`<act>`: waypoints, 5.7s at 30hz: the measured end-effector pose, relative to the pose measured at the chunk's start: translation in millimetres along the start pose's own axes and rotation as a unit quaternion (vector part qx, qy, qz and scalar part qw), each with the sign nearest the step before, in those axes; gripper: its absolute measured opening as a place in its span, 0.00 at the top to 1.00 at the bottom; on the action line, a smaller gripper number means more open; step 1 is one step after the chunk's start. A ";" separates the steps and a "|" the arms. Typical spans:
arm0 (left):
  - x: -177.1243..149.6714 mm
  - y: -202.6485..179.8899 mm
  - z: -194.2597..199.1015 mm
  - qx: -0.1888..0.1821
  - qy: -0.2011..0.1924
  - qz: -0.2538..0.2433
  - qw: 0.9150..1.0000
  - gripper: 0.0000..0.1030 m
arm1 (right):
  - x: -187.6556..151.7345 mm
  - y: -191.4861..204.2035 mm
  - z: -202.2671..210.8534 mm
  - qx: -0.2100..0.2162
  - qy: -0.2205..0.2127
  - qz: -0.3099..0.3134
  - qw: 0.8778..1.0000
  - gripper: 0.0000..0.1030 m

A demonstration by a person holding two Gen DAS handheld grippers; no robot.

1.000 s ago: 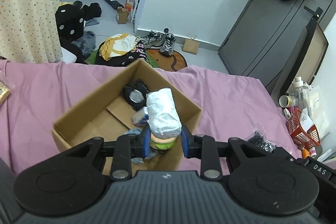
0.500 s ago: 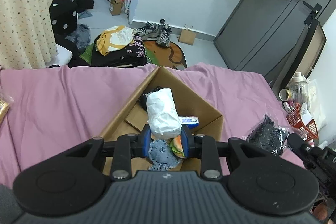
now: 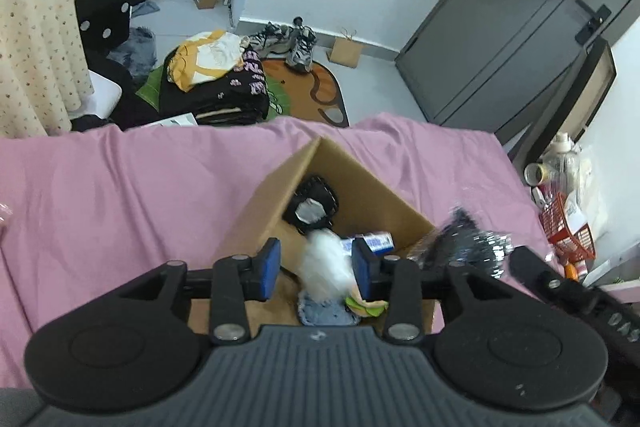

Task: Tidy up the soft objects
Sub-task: 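Carry the tissue wad into the box with the left tool while the right tool carries the bead bag, then open both tools over the box and lift them away, then move the right tool toward the light-blue fluffy plush on the sheet, then close the right tool on the light-blue fluffy plush, then carry the fluffy plush over the box with the right tool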

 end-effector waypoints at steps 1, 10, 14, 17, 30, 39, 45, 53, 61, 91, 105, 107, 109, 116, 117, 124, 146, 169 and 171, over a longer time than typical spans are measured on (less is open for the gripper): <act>2.4 3.0 3.8 0.002 -0.003 0.001 1.000 0.63 | -3.0 6.2 -2.4 0.004 0.005 0.002 1.000 0.95; 14.8 28.2 31.2 -0.003 -0.016 0.020 1.000 0.52 | -28.3 49.3 -20.4 0.013 0.043 0.015 0.999 0.95; 13.3 37.4 41.5 0.000 -0.017 0.031 0.999 0.39 | -38.1 54.9 -26.4 0.012 0.059 0.003 0.998 0.86; 11.3 39.4 49.5 0.002 -0.021 0.028 0.999 0.28 | -40.5 50.8 -21.5 -0.009 0.057 0.006 0.998 0.85; -8.2 30.5 82.8 0.008 -0.019 0.001 1.000 0.12 | -42.7 47.1 32.6 -0.031 0.051 0.011 0.998 0.58; -24.8 19.4 111.7 0.011 -0.018 -0.030 0.999 0.07 | -42.4 49.3 77.4 -0.054 0.034 0.030 0.998 0.29; -37.1 13.1 133.4 0.019 -0.027 -0.054 0.998 0.01 | -46.0 46.0 109.2 -0.071 0.020 0.033 0.997 0.07; -58.0 3.7 156.5 0.010 -0.033 -0.075 0.997 0.01 | -49.7 36.0 148.8 -0.090 -0.006 0.021 0.996 0.00; -76.3 -2.6 173.5 -0.001 -0.044 -0.073 0.996 0.01 | -55.8 29.3 180.4 -0.103 -0.013 0.022 0.994 0.00; -124.6 -63.6 176.6 -0.007 -0.036 -0.170 0.985 0.01 | -67.1 -18.6 230.2 -0.128 -0.020 0.010 0.992 0.00; -128.0 -105.4 137.7 -0.027 -0.040 -0.170 0.984 0.02 | -59.2 -68.2 206.2 -0.113 -0.016 -0.044 0.993 0.01; -128.4 -109.9 131.2 -0.035 -0.036 -0.167 0.985 0.02 | -57.5 -74.6 201.2 -0.111 -0.015 -0.052 0.992 0.02; -128.1 -114.8 123.3 -0.032 -0.033 -0.164 0.985 0.03 | -56.2 -80.8 196.1 -0.110 -0.010 -0.063 0.992 0.06; -124.4 -127.2 98.6 -0.038 -0.034 -0.146 0.988 0.09 | -50.5 -103.2 172.1 -0.106 0.015 -0.106 0.989 0.18; -124.4 -128.7 93.3 -0.044 -0.029 -0.140 0.989 0.11 | -50.7 -104.6 169.3 -0.106 0.017 -0.111 0.988 0.21; -130.3 -133.9 53.1 -0.057 0.009 -0.118 0.991 0.33 | -59.5 -125.7 137.5 -0.087 0.029 -0.143 0.985 0.37; -158.2 -143.3 -58.4 -0.065 0.092 -0.060 0.992 0.66 | -84.6 -181.3 74.7 -0.070 0.078 -0.197 0.975 0.63; -165.5 -145.1 -75.5 -0.073 0.098 -0.006 0.992 0.82 | -90.8 -177.9 65.5 -0.079 0.077 -0.169 0.979 0.86; -162.1 -147.5 -65.4 -0.081 0.094 -0.008 0.992 0.82 | -86.2 -171.8 74.8 -0.074 0.068 -0.163 0.981 0.86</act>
Point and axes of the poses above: each gripper's, at about its wrist camera, not at the fingertips, and z roughly against the way its jaws point, y to its left, x to its top, the point moved 7 cm from there along -z, roughly the way its jaws point, and after that the axes turned 4 degrees about -x, right-handed, at the moved point
